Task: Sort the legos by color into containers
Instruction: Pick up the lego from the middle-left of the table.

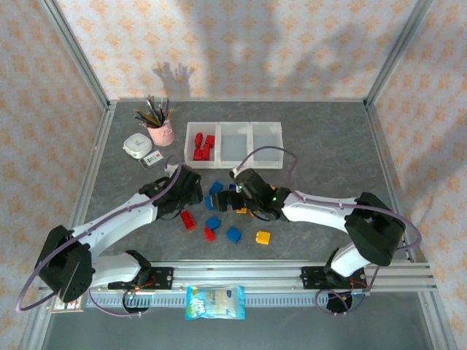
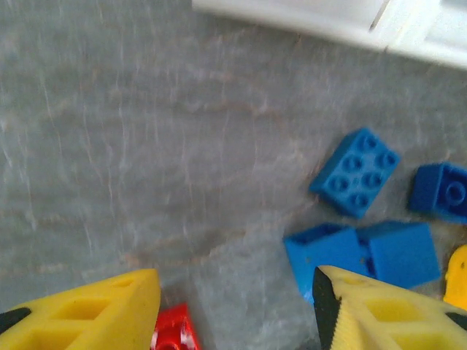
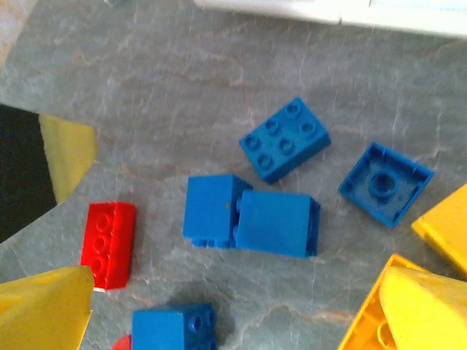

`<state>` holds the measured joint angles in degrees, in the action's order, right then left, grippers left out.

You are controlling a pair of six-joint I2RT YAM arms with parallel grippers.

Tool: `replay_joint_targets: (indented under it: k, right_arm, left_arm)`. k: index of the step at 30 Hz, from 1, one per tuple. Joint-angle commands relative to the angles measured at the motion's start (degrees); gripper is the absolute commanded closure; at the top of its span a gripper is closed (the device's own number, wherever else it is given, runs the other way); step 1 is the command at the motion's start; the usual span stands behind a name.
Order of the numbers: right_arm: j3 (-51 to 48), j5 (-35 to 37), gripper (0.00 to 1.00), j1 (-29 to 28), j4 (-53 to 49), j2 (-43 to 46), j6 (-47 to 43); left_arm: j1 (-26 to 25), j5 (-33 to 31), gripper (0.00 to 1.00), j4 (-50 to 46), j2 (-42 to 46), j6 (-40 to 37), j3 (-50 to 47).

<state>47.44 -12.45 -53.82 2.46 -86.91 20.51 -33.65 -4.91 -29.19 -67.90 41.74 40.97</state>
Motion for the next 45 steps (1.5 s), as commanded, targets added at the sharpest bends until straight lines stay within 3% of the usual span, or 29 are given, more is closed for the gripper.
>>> replay_joint_targets:
  k: [1, 13, 23, 33, 40, 45]
  right_arm:
    - [-1.5, 1.7, 0.00, -1.9, 2.9, 1.4, -0.4]
    - [-4.0, 4.2, 0.00, -2.8, 6.3, 1.3, 2.3]
    - [-3.3, 4.5, 0.00, -2.8, 5.6, 0.6, 2.2]
    - [-3.2, 5.0, 0.00, -2.7, 5.7, 1.2, 2.4]
    - [-2.0, 5.2, 0.00, -1.8, 4.8, 3.8, 2.2]
    - [-0.8, 3.8, 0.00, 2.3, 3.4, 6.6, 3.6]
  left_arm:
    - [-1.5, -0.7, 0.38, -2.1, 2.5, 8.5, -4.0]
    - [-3.1, 2.8, 0.34, 1.2, 4.2, 13.2, -11.0]
    - [-4.2, 3.6, 0.49, 5.4, -0.1, 12.8, -12.2]
    - [-4.2, 1.3, 0.63, 4.7, -0.6, 12.0, -12.4]
    - [-4.2, -2.8, 0.63, 0.4, 1.7, 9.8, -7.0]
    - [-3.9, -8.4, 0.63, -1.6, 0.9, 5.8, 1.1]
